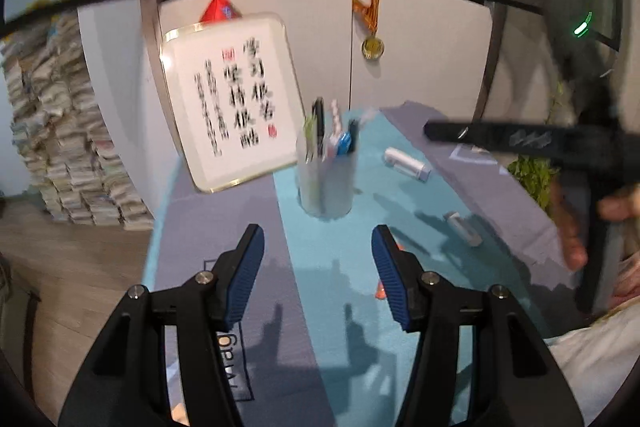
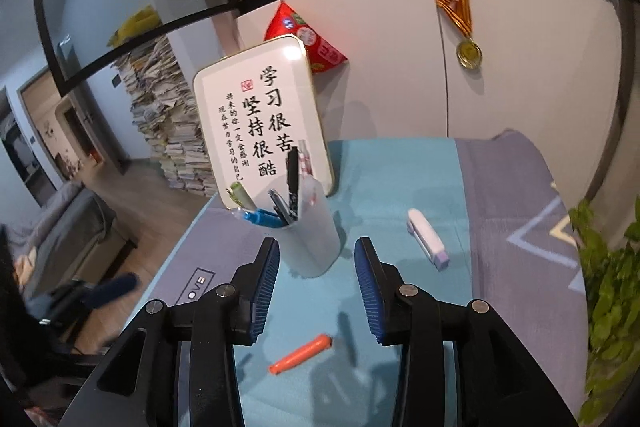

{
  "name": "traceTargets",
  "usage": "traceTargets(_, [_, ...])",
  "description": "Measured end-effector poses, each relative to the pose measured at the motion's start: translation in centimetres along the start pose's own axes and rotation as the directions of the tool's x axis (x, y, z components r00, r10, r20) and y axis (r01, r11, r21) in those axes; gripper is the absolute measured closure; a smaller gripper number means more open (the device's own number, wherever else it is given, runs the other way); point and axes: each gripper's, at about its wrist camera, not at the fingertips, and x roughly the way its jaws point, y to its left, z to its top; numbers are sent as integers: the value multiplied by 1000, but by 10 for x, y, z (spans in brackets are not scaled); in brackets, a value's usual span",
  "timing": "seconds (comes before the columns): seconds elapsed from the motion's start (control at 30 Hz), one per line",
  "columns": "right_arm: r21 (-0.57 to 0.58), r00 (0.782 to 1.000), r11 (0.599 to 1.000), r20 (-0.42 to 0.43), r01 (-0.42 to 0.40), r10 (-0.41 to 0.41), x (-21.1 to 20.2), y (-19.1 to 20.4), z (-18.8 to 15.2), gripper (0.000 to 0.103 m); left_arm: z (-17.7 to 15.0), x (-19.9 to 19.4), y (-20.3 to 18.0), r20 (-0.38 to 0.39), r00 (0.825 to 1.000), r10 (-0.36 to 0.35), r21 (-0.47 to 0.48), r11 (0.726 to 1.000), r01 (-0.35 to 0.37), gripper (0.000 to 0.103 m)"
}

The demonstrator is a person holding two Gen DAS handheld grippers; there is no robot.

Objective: Organize stationery
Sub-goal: 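Grasp the orange marker with the left gripper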

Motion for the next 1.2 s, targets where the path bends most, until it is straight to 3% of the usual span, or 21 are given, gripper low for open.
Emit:
traceTargets(0.17, [55, 1000, 998, -4, -7, 7, -4, -16, -6, 64, 8, -24, -39, 50, 998, -43, 94, 995, 38, 49])
traceTargets(0.3, [88, 1000, 996, -17, 12, -11, -9, -32, -14, 64, 3, 6, -60, -48, 991, -124, 112, 985, 128, 49])
traceTargets(0.43, [99, 996, 994, -72, 50, -43, -11, -51, -26, 63, -10, 71, -64, -187, 964, -189, 48, 978, 201, 49])
traceTargets(0.57, [111, 992, 990, -104, 87, -75, -14, -71, -39, 64, -17, 115, -59, -215, 966, -146, 64, 985, 163, 54])
traceTargets(0.67, [127, 988, 986, -124, 111, -95, -14, -85, -47, 64, -21, 136, -57, -251, 955, -155, 61, 983, 175, 57])
traceTargets(0.77, [151, 986, 982, -139, 116, -95, -10, -96, -50, 64, -23, 145, -61, -264, 953, -147, 93, 980, 177, 62])
traceTargets(0.9, [175, 986, 979, -147, 103, -78, -4, -102, -51, 64, -27, 151, -67, -294, 945, -140, 130, 974, 184, 83])
traceTargets(1.1, [164, 986, 982, -152, 90, -65, 4, -96, -50, 64, -34, 154, -63, -300, 940, -163, 113, 972, 205, 84])
traceTargets(1.2, [159, 985, 984, -159, 86, -60, 7, -94, -50, 64, -34, 154, -62, -303, 936, -179, 95, 972, 217, 91])
